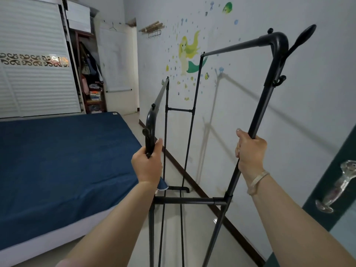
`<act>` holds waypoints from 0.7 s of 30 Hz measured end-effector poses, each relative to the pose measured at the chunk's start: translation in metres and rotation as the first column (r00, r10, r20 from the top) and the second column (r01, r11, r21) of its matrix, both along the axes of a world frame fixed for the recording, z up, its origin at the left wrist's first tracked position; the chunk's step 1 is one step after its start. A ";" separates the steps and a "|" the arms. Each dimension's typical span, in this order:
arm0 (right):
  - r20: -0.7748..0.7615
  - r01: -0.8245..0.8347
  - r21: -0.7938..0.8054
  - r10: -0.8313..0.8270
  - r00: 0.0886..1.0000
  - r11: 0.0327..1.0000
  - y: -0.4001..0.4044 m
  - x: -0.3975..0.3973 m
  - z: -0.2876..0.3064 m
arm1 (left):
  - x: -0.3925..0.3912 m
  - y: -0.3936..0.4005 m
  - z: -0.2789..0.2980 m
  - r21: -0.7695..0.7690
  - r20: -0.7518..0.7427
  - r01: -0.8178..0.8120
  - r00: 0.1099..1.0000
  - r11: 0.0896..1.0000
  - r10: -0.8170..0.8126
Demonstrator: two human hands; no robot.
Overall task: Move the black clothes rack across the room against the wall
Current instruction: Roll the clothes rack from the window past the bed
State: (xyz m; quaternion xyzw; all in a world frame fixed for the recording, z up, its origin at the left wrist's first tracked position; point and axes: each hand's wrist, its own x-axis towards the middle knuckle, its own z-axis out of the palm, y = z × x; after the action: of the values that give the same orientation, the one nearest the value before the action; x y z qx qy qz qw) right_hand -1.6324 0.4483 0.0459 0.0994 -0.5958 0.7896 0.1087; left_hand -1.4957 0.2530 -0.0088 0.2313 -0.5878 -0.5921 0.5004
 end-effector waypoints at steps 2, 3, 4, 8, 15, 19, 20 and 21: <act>-0.001 -0.007 -0.002 0.007 1.000 1.000 -0.012 -0.017 0.000 | -0.016 -0.011 0.001 -0.006 0.008 -0.002 1.000 1.000 0.002; -0.003 -0.010 -0.001 0.010 1.000 1.000 -0.019 -0.026 0.000 | -0.024 -0.017 0.002 -0.005 0.008 -0.002 1.000 1.000 0.002; -0.005 -0.012 0.001 0.012 1.000 1.000 -0.024 -0.034 0.000 | -0.031 -0.022 0.002 -0.005 0.010 -0.003 1.000 1.000 0.003; -0.022 -0.023 -0.005 0.023 0.999 1.000 -0.046 -0.067 -0.001 | -0.062 -0.042 0.001 0.015 0.000 0.006 1.000 1.000 -0.006; -0.037 -0.032 -0.004 0.032 0.999 0.999 -0.078 -0.116 0.000 | -0.109 -0.069 0.002 0.020 0.009 -0.003 1.000 1.000 0.003; -0.037 -0.045 0.000 0.045 0.998 0.999 -0.092 -0.151 0.001 | -0.141 -0.080 0.001 0.020 0.011 -0.025 1.000 0.999 0.025; -0.037 -0.049 0.004 0.049 0.998 0.999 -0.096 -0.158 0.001 | -0.146 -0.082 0.000 0.020 0.010 -0.029 1.000 0.999 0.028; -0.034 -0.050 0.012 0.050 0.998 0.999 -0.099 -0.168 0.000 | -0.155 -0.085 -0.001 0.016 0.012 -0.036 0.999 0.999 0.035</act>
State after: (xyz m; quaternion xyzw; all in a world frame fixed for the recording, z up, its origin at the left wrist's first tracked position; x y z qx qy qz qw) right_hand -1.8007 0.3493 0.0462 0.1286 -0.5956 0.7868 0.0986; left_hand -1.6507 0.1683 -0.0094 0.2492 -0.5817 -0.5864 0.5055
